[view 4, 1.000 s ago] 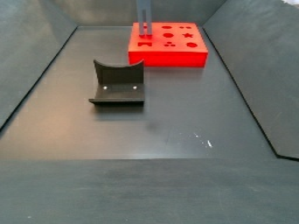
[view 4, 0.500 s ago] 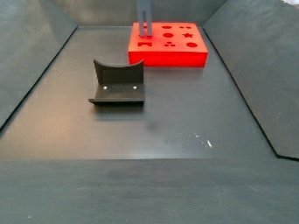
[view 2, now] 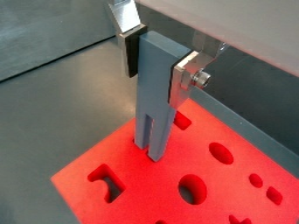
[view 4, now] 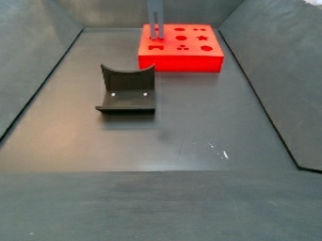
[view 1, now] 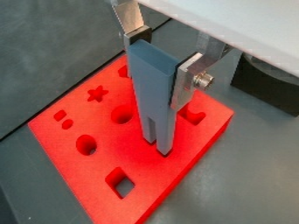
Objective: Insert the double-square object.
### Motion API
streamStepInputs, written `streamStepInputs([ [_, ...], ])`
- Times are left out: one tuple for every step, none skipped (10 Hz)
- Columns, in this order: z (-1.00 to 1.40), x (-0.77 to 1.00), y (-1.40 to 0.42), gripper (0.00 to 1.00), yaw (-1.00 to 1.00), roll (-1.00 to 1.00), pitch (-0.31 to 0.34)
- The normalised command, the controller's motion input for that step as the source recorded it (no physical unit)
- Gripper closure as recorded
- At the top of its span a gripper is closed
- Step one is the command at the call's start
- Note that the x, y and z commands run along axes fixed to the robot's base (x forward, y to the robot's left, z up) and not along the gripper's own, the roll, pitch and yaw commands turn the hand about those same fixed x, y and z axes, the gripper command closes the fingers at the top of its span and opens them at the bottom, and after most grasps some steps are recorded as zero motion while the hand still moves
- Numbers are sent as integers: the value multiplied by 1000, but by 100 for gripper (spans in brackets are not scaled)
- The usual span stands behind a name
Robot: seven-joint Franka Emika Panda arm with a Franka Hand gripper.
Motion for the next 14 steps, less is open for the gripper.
streamStepInputs([
  [-126, 0, -117, 100, 0, 7, -26],
  [-191, 0, -14, 100, 0, 30, -31],
  [-360, 0, 0, 100, 31, 90, -100],
  [-417, 149, 0, 100, 49, 114, -131],
  [-380, 174, 0, 100, 94, 116, -103],
  [-326, 109, 0, 100, 6, 51, -80],
  [-214, 14, 0, 100, 0, 0, -77],
  [-251, -17, 0, 100, 0, -29, -220],
  [-440, -120, -3, 100, 0, 153, -371],
  [-343, -91, 0, 100, 0, 236, -356],
  [-406, -120, 0, 100, 0, 214, -344],
  [-566, -166, 0, 100, 0, 129, -324],
  [-626, -191, 0, 100, 0, 73, -316],
  [-620, -206, 0, 100, 0, 39, -323],
])
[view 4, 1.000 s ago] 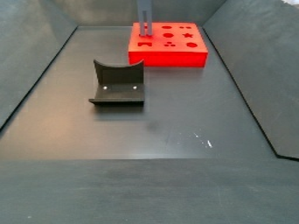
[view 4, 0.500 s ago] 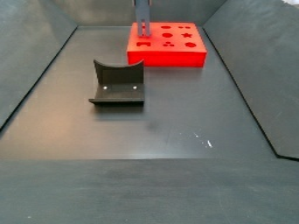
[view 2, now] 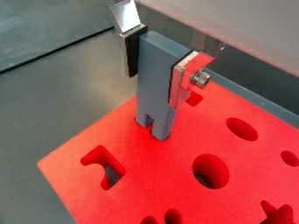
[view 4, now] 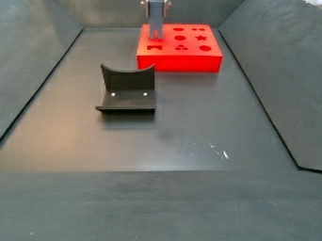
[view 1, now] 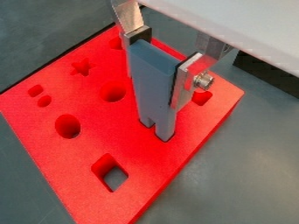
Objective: Insert the double-square object.
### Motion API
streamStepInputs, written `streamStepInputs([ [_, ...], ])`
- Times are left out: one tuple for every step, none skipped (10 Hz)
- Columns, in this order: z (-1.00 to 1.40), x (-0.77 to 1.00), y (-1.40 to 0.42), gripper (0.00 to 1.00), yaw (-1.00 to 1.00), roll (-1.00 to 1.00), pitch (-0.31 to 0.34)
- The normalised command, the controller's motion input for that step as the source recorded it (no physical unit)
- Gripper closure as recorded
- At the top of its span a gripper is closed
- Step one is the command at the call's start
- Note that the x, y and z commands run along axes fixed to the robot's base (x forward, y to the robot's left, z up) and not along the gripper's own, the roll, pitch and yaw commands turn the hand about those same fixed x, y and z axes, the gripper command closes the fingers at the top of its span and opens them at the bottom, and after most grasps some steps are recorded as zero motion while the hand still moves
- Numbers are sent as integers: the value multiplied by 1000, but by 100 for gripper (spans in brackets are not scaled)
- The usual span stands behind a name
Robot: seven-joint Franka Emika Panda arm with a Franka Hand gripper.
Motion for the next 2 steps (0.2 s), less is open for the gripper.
streamStepInputs([
  [-300, 0, 0, 100, 0, 0, -166],
  [0, 0, 0, 100, 0, 0, 0],
])
